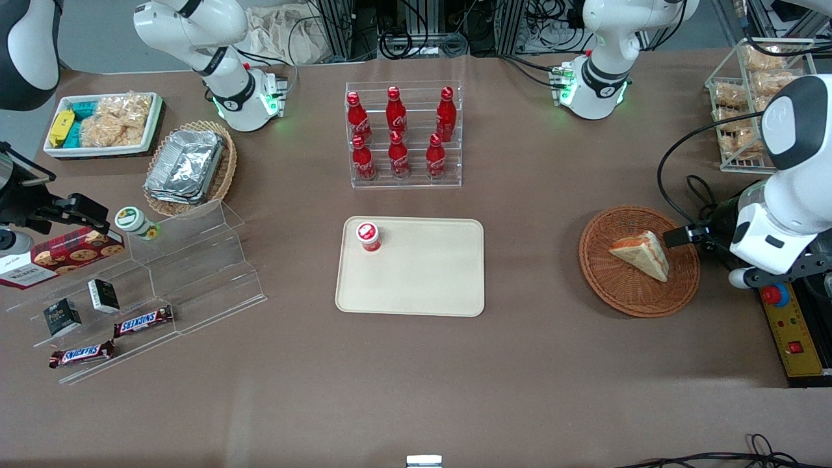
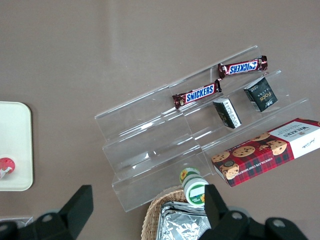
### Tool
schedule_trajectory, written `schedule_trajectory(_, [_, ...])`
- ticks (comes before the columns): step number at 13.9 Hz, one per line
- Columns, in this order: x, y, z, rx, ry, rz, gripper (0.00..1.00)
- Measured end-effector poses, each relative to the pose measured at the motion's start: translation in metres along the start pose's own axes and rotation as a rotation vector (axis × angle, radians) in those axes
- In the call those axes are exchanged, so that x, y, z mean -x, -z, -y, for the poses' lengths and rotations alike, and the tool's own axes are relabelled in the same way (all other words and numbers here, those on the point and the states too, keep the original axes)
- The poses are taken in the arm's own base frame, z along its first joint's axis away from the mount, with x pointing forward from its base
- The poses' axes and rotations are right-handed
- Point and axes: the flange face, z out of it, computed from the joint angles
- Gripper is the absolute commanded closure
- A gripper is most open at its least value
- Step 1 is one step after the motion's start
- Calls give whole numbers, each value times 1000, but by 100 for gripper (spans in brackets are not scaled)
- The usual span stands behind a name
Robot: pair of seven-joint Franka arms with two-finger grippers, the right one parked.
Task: Place sandwich from basket to tray
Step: 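Lower the open left gripper over the wrapped sandwich in the basket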
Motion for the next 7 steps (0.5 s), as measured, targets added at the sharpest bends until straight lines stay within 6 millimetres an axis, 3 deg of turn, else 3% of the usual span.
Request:
schedule_trajectory(5, [-1,-1,3,-1,30,3,0])
schedule_trajectory(7, [-5,-8,8,-4,178,14,0])
